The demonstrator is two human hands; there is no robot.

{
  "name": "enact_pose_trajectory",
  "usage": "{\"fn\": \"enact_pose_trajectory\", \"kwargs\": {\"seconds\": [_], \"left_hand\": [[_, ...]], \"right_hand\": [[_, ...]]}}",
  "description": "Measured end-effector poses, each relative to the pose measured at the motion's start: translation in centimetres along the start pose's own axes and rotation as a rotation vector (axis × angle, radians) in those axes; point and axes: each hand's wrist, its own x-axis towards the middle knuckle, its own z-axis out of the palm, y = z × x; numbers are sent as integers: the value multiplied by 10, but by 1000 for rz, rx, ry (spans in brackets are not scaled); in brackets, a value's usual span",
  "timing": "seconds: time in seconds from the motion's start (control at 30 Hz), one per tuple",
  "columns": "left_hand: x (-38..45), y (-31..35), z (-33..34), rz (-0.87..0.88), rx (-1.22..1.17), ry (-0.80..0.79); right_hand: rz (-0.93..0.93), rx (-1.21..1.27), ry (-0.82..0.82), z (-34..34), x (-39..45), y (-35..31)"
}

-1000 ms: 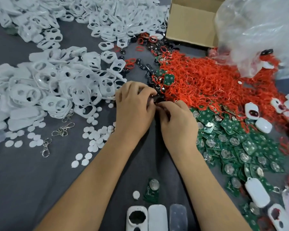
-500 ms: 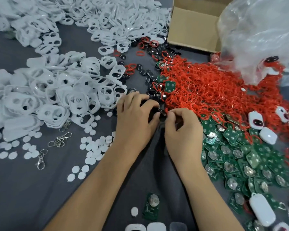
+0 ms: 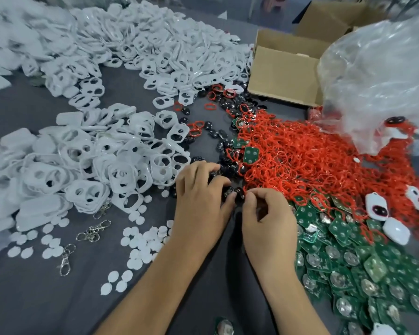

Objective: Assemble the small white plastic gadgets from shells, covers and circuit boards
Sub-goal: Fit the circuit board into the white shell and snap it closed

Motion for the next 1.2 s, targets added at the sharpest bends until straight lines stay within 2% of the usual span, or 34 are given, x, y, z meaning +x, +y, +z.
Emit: {"fn": "enact_pose_trajectory", "kwargs": {"seconds": [0.4, 0.63, 0.77, 0.87, 0.93, 1.07, 1.2], "left_hand": [[-4, 14, -10, 73, -91, 177], [-34, 9, -35, 111, -215, 179], [-61, 2, -50, 66, -314, 83], [-84, -4, -57, 53, -253, -62], [-98, -8, -62, 57, -249, -103], [-121, -12, -69, 52, -296, -179], [-128, -11, -71, 99, -279, -214]], "right_hand": [[-100, -47, -3, 1, -2, 2], [-361, 8, 59, -25, -15, -1], [-462, -53, 63, -45, -39, 7], [-483, -113, -29, -62, -63, 17], [-484, -165, -93, -75, -80, 25], [-528, -153, -109, -101, -114, 41], [-455, -113, -148, -116, -143, 49]]}}
